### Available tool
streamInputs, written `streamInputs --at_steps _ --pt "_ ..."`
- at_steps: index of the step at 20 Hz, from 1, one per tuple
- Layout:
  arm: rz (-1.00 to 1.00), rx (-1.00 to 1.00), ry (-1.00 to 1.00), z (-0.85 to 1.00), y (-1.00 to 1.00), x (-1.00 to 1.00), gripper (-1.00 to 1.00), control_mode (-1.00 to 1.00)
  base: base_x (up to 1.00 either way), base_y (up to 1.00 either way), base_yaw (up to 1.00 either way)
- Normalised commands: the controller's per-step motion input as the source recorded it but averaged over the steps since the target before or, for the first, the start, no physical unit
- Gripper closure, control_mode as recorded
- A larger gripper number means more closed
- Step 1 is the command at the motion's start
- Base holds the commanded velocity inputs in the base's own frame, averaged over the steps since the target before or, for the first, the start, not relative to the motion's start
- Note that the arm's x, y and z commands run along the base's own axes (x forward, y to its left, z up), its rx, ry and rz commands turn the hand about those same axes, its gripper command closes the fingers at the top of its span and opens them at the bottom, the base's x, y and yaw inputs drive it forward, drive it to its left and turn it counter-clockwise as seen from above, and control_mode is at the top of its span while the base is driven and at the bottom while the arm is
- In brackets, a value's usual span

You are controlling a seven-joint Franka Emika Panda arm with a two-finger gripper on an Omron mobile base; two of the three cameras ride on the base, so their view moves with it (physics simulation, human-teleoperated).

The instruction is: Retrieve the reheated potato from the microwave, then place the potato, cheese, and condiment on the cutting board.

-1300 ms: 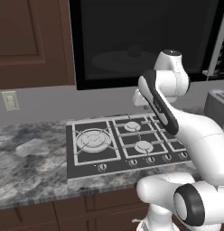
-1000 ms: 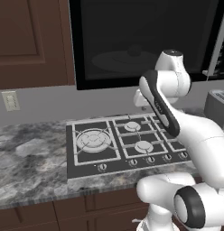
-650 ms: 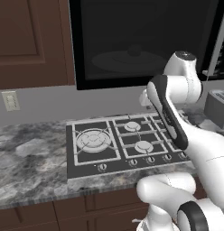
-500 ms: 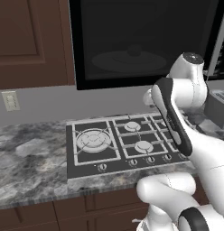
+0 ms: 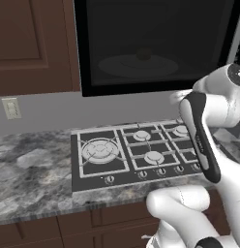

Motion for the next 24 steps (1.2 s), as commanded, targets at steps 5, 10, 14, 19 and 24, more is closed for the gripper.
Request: streamInputs --at_steps 5,10,14,19,24 --pt "-0.03 0.0 -0.12 0.49 -0.45 -0.09 -1.0 -1.0 0.0 0.0 0.0" --pt "-0.02 0.0 -0.03 0.43 -0.44 -0.09 -1.0 -1.0 0.0 0.0 0.0" --pt "-0.04 0.0 0.0 0.36 -0.42 -0.04 -1.0 -1.0 0.0 0.0 0.0" --pt "-0.06 0.0 0.0 0.23 -0.31 0.0 -1.0 -1.0 0.0 0.0 0.0" --pt "-0.02 0.0 0.0 0.17 -0.29 0.01 -1.0 -1.0 0.0 0.0 0.0"
